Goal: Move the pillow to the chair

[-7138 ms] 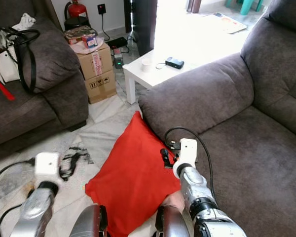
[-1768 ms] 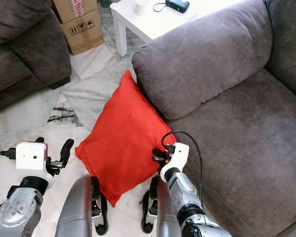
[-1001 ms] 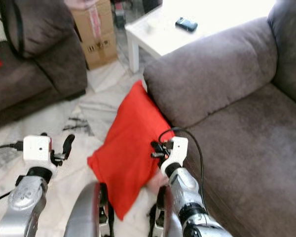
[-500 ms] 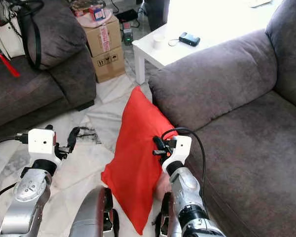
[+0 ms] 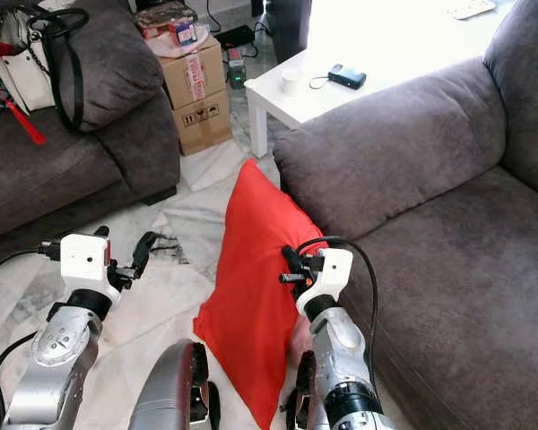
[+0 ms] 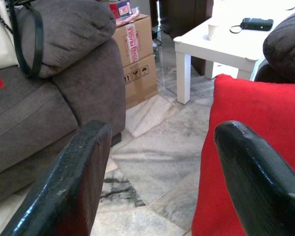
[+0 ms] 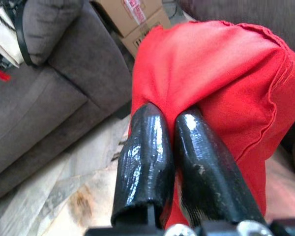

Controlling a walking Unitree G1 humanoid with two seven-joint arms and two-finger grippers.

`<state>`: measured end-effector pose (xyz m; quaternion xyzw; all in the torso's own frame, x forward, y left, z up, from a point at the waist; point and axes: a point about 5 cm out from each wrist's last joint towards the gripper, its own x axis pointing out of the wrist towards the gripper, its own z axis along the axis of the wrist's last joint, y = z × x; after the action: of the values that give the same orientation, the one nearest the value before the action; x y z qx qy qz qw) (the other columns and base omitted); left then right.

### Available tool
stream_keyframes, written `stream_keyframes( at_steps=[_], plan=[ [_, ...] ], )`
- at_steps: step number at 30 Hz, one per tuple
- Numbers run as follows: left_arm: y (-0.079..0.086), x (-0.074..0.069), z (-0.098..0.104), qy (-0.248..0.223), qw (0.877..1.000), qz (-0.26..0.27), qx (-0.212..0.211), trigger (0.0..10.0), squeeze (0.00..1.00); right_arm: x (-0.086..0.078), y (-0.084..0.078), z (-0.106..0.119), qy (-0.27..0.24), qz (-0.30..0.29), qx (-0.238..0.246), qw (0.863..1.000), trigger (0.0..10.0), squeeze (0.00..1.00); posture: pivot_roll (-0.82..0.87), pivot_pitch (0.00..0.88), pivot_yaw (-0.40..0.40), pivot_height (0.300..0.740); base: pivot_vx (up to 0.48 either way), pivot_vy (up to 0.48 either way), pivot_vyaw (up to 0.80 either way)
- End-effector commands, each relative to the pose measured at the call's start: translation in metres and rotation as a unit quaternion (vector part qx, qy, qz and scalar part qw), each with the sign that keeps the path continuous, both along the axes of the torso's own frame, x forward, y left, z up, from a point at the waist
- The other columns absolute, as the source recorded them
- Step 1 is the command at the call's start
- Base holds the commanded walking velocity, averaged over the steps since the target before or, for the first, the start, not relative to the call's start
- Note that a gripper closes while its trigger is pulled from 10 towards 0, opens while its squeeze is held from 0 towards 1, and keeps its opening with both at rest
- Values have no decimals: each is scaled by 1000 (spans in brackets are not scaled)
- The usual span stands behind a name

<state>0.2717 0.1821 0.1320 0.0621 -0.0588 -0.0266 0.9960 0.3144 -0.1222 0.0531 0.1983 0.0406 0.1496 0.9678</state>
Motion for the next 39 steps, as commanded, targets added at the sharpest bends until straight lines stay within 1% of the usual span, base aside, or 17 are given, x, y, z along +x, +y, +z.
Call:
stream_keyframes(
  at_steps=[1,6,9,13,16,23,29,33,39],
  plan=[
    [3,-2,-5,5,1000,2,1,10000,0,9,-2,29,-76,-11,2,997,10000,0,106,140,27,628,0,0,0],
    [1,-6,-9,4,1000,5,-6,10000,0,8,-1,34,-89,-8,2,996,10000,0,90,133,18,628,0,0,0],
    [5,-10,-8,-4,1000,16,-7,10000,0,3,-4,36,-98,-8,-16,995,10000,0,94,126,15,628,0,0,0],
    [9,-13,-8,-4,1000,20,-5,10000,0,-1,-6,35,-97,1,-24,995,10000,0,93,125,15,628,0,0,0],
    [8,-14,-10,-2,1000,17,-3,10000,0,-3,-7,33,-96,3,-26,995,10000,0,79,119,15,628,0,0,0],
    [2,-10,-7,-11,1000,10,-7,10000,0,-4,-5,35,-92,0,-23,995,10000,0,88,97,16,628,0,0,0],
    [3,-9,-7,-13,1000,10,-6,10000,0,-1,-5,40,-100,1,-26,995,10000,0,84,118,13,628,0,0,0],
    [1,-11,-8,-11,1000,10,-6,10000,0,-3,-6,40,-98,2,-28,995,10000,0,87,135,10,628,0,0,0],
    [-1,-10,-7,-13,1000,7,-6,10000,0,-3,-6,41,-96,0,-27,995,10000,0,86,142,10,628,0,0,0]
  ],
)
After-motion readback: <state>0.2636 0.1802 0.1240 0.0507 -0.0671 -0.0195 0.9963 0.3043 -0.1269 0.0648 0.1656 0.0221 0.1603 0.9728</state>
